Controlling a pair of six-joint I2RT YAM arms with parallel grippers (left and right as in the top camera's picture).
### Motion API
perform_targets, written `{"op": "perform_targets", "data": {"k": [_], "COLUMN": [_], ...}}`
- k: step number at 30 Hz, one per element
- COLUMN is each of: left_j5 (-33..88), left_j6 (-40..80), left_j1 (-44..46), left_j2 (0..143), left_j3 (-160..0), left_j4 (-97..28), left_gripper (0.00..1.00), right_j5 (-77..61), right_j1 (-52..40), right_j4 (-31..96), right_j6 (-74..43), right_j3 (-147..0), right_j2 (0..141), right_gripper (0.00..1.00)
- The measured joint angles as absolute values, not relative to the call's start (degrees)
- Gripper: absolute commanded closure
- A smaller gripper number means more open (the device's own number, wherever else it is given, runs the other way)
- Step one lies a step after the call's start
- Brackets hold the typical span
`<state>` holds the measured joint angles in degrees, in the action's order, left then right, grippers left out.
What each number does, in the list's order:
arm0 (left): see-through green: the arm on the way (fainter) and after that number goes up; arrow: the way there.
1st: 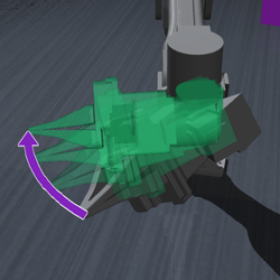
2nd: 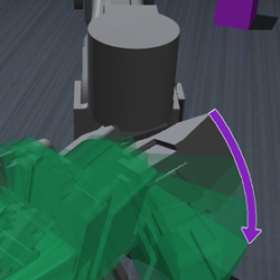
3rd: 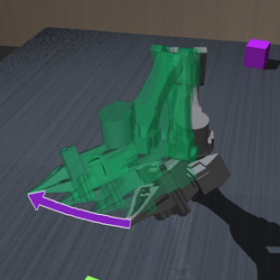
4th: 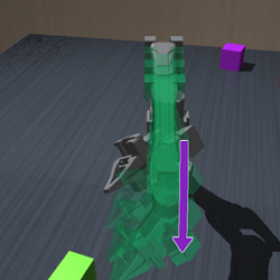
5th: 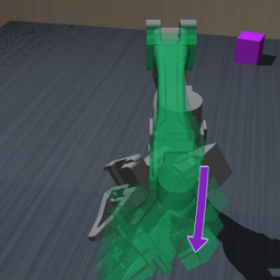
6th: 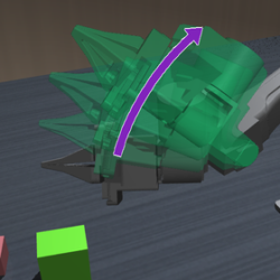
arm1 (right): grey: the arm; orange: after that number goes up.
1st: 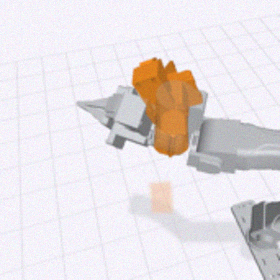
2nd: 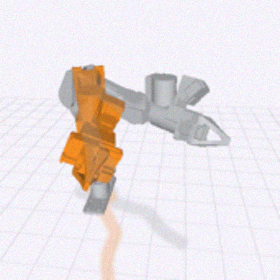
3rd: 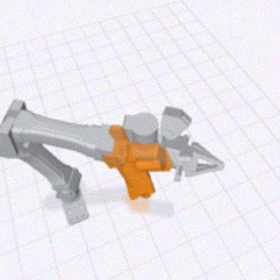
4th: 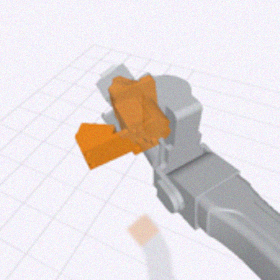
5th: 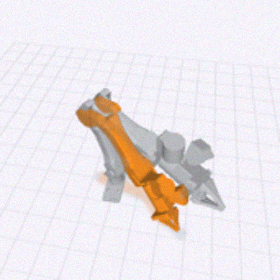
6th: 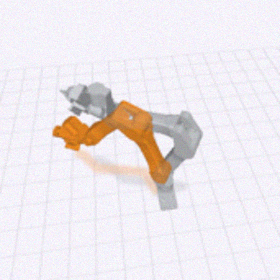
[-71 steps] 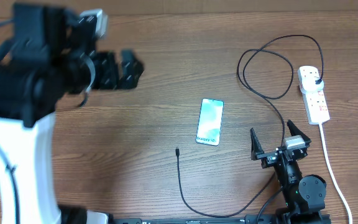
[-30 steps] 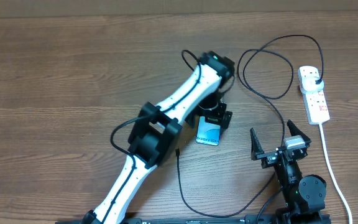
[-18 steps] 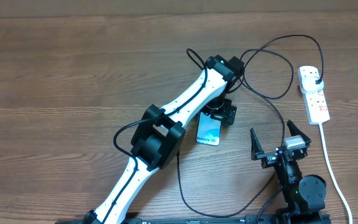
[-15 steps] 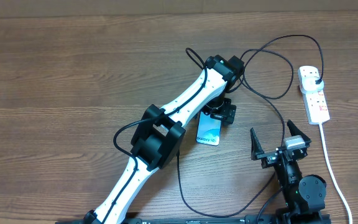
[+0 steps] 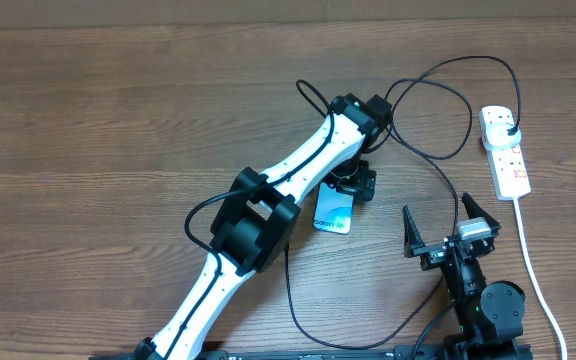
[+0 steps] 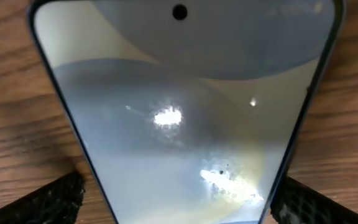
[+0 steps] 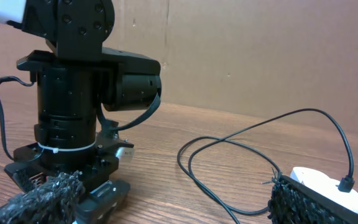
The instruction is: Plug charger to phone and switch on socket
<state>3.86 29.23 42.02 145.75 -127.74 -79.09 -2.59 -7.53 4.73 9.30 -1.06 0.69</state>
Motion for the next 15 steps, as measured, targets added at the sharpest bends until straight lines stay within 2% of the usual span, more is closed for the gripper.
{"op": "perform_targets", "data": {"k": [3,15], "left_j5": [3.6,4.4], "left_j6": [29.7,29.7], "left_j1": [42.0,37.5], "left_j2": [144.6,144.3], "left_j3": [-125.6,-125.3], "left_j4": [-77.5,-77.5], "left_gripper": [0.16,0.15], "right_j5": [-2.6,-2.6], "right_j1": [-7.5,-7.5], "right_j4": [4.7,4.7], "right_j6": [9.3,9.3], "right_j3": [-1.1,-1.1], "right_j2": [0.7,0.7], "right_gripper": [0.0,0.0]}}
